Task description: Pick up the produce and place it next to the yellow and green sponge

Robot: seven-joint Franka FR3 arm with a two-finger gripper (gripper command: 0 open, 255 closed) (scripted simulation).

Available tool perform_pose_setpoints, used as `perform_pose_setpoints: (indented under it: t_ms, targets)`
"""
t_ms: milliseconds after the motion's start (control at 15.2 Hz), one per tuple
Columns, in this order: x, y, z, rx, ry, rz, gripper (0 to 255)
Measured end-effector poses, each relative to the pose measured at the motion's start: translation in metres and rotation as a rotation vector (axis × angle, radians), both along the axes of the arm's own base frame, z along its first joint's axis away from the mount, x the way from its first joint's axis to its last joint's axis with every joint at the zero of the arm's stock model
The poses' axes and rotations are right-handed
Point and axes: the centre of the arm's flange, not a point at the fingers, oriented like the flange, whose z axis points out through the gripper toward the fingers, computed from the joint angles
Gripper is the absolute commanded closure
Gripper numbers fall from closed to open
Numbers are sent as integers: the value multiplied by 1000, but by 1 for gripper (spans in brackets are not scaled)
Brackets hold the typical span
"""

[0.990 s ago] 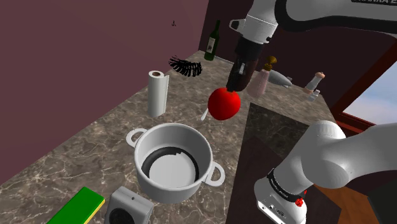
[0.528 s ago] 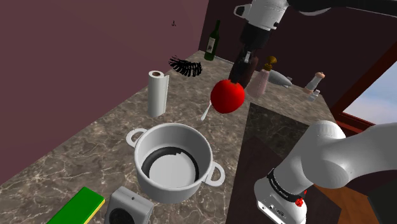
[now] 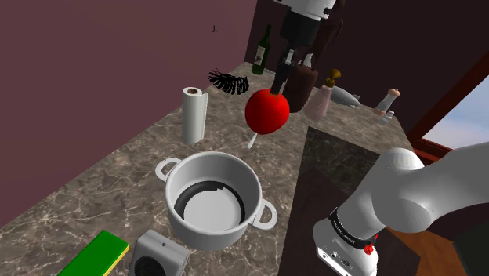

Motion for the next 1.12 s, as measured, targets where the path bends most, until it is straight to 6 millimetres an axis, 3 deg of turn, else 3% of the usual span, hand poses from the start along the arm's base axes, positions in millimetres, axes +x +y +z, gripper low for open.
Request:
perform_pose_setpoints:
  t_ms: [1122]
  targets:
    - [53,215,-2,-1,0,1,255]
